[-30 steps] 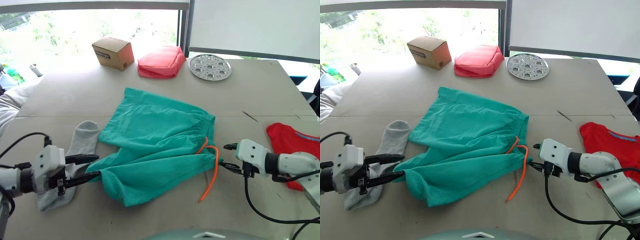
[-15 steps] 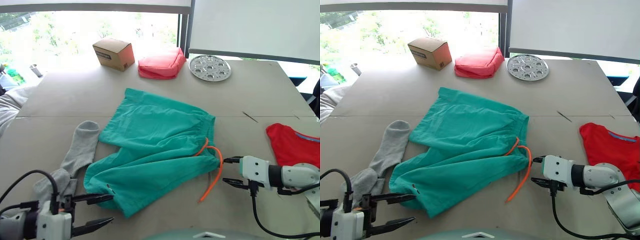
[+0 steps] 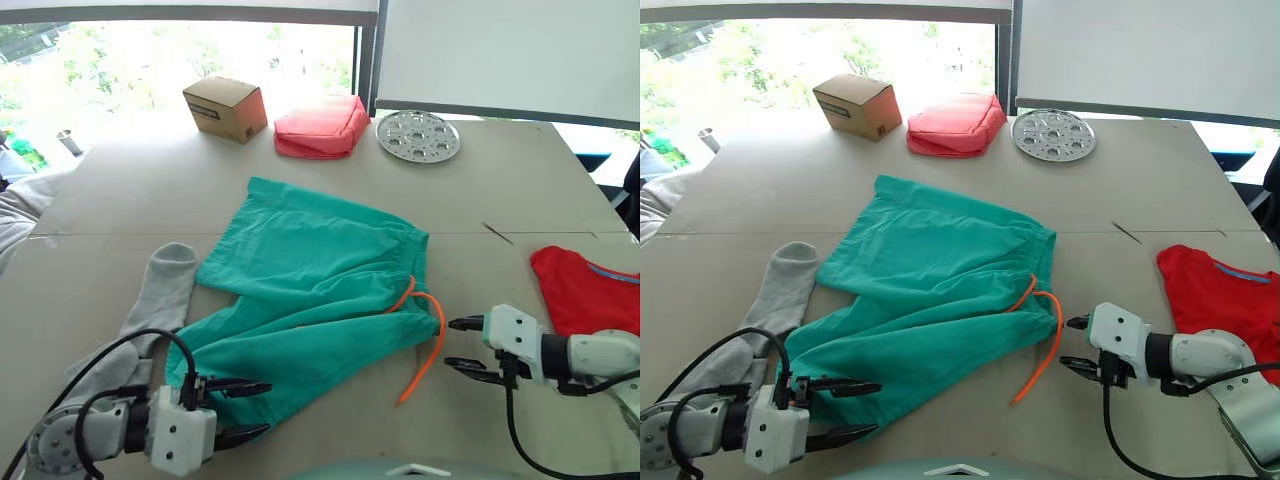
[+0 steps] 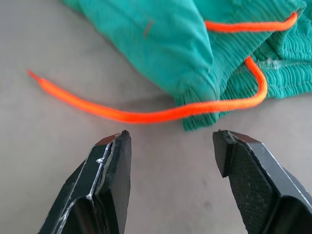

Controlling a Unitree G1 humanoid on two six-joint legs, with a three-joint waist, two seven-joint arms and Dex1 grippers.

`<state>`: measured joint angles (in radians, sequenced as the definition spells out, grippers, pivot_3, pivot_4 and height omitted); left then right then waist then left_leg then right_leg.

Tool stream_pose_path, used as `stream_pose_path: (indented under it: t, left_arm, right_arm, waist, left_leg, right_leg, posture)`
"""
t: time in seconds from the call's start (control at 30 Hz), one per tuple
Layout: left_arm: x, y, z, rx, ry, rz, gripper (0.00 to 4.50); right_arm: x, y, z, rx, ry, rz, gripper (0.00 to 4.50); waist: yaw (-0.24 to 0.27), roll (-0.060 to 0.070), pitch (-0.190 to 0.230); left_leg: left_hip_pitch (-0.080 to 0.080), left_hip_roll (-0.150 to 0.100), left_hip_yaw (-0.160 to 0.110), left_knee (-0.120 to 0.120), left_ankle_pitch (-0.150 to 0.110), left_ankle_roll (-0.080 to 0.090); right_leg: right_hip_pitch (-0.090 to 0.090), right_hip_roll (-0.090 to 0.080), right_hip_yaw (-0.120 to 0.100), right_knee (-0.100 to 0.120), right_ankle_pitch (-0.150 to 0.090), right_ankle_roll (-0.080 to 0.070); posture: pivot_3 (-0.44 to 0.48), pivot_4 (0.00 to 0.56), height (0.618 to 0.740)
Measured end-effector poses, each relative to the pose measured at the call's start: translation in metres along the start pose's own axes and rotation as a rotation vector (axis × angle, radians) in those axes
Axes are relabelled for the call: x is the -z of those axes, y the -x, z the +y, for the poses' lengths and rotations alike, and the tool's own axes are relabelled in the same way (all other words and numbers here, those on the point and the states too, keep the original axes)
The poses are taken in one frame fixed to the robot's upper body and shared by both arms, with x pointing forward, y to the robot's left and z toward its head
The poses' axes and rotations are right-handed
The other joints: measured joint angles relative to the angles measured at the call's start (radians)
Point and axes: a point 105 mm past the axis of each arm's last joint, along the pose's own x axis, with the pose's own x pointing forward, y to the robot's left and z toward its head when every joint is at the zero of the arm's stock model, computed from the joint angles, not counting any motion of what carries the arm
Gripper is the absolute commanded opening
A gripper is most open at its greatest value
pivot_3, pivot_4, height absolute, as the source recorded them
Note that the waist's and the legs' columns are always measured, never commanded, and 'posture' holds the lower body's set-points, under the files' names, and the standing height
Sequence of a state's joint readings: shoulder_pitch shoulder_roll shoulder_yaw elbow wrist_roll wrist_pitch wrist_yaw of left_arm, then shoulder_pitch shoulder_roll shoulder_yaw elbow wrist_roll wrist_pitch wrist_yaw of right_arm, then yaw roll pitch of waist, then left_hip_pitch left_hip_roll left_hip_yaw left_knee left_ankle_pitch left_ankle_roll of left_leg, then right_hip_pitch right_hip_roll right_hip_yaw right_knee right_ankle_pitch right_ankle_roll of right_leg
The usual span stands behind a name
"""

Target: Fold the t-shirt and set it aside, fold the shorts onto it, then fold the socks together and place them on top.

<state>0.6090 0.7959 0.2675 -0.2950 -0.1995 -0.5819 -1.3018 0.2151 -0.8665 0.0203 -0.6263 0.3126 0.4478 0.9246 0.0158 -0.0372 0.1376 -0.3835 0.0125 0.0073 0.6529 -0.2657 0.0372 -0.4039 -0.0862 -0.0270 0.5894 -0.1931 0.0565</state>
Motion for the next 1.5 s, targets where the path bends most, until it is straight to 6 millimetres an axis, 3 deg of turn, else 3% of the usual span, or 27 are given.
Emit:
stream_pose_path:
  t: [0.17,0.27,0.3,0.4,0.47,0.53,0.57,0.7,0.73,0.87,1.27,1.5]
  left_arm:
    - [0.004,0.002,-0.006,-0.019,0.051,0.016,2.43]
    - [0.007,0.003,-0.007,-0.038,0.08,0.039,2.43]
    - [0.008,0.003,-0.007,-0.042,0.084,0.043,2.21]
    - [0.012,0.003,-0.003,-0.071,0.099,0.069,1.17]
    - [0.015,0.002,-0.001,-0.083,0.102,0.087,0.22]
    - [0.016,0.002,0.001,-0.092,0.103,0.093,0.0]
    - [0.016,0.003,0.002,-0.091,0.106,0.098,0.0]
    - [0.017,0.005,0.005,-0.093,0.122,0.1,0.0]
    - [0.017,0.005,0.007,-0.099,0.125,0.095,0.0]
    - [0.017,0.005,0.009,-0.115,0.149,0.086,0.0]
    - [0.018,0.005,0.01,-0.119,0.164,0.085,0.0]
    - [0.018,0.005,0.01,-0.12,0.168,0.085,0.0]
  right_arm:
    - [-0.008,-0.008,-0.007,0.022,-0.044,-0.042,2.85]
    - [-0.006,-0.024,-0.015,0.041,-0.061,-0.042,2.85]
    - [-0.005,-0.025,-0.016,0.043,-0.059,-0.038,2.93]
    - [-0.001,-0.036,-0.022,0.049,-0.019,-0.012,2.07]
    - [0.004,-0.04,-0.02,0.032,0.01,0.016,1.1]
    - [0.005,-0.04,-0.018,0.02,0.021,0.018,0.25]
    - [0.005,-0.04,-0.018,0.013,0.025,0.018,0.06]
    - [-0.003,-0.032,-0.021,0.003,-0.015,-0.029,0.06]
    - [-0.009,-0.028,-0.022,-0.001,-0.038,-0.055,0.81]
    - [-0.02,-0.018,-0.02,-0.023,-0.074,-0.086,2.55]
    - [0.012,-0.012,-0.014,0.002,-0.085,0.068,2.55]
    - [0.012,-0.005,-0.015,-0.014,0.014,0.082,2.55]
  waist:
    - [0.001,0.0,0.0]
    - [0.0,0.0,0.0]
    - [0.001,0.001,0.0]
    - [0.0,0.001,0.0]
    - [0.002,0.001,0.0]
    - [0.001,0.001,0.0]
    - [0.001,0.001,0.0]
    - [0.0,0.001,0.0]
    - [0.0,0.001,0.0]
    - [0.0,0.001,0.0]
    - [0.0,0.001,0.0]
    - [0.001,0.001,0.0]
  left_leg:
    - [0.0,0.0,0.0,0.0,0.0,0.0]
    - [0.0,0.0,0.0,0.0,0.0,0.0]
    - [0.0,0.0,0.0,0.0,0.0,0.0]
    - [0.0,0.0,0.0,0.0,0.0,0.0]
    - [0.0,-0.001,0.0,0.0,0.0,0.0]
    - [0.0,-0.001,0.0,0.0,0.0,0.0]
    - [0.0,-0.001,0.0,0.0,0.0,0.0]
    - [0.0,-0.001,0.0,0.0,0.0,0.0]
    - [0.0,0.0,0.0,0.0,0.0,0.0]
    - [0.0,0.0,0.0,-0.001,0.0,0.0]
    - [0.0,0.0,0.0,0.0,0.0,0.0]
    - [0.0,0.0,0.0,0.0,0.0,0.0]
  right_leg:
    - [0.0,0.0,0.0,0.0,0.0,0.0]
    - [0.0,0.0,0.0,0.0,0.0,0.0]
    - [0.0,0.0,0.0,0.0,0.0,0.0]
    - [0.0,0.0,0.0,0.0,0.0,0.0]
    - [0.0,0.0,0.0,0.0,0.0,0.0]
    - [0.0,0.0,0.0,0.0,0.0,0.0]
    - [0.0,0.0,0.0,0.001,0.0,0.0]
    - [0.0,0.0,0.0,0.001,0.0,0.0]
    - [0.0,0.0,0.0,0.001,0.0,0.0]
    - [0.0,0.0,-0.001,0.0,0.0,0.0]
    - [0.0,0.0,0.0,0.0,0.0,0.0]
    - [0.0,0.0,0.0,0.0,0.0,0.0]
  posture:
    - [0.0,0.15,0.739]
    - [0.0,0.15,0.739]
    - [0.0,0.15,0.739]
    - [0.0,0.15,0.739]
    - [0.0,0.15,0.739]
    - [0.0,0.15,0.739]
    - [0.0,0.15,0.739]
    - [0.0,0.15,0.739]
    - [0.0,0.15,0.739]
    - [0.0,0.15,0.739]
    - [0.0,0.15,0.739]
    - [0.0,0.15,0.739]
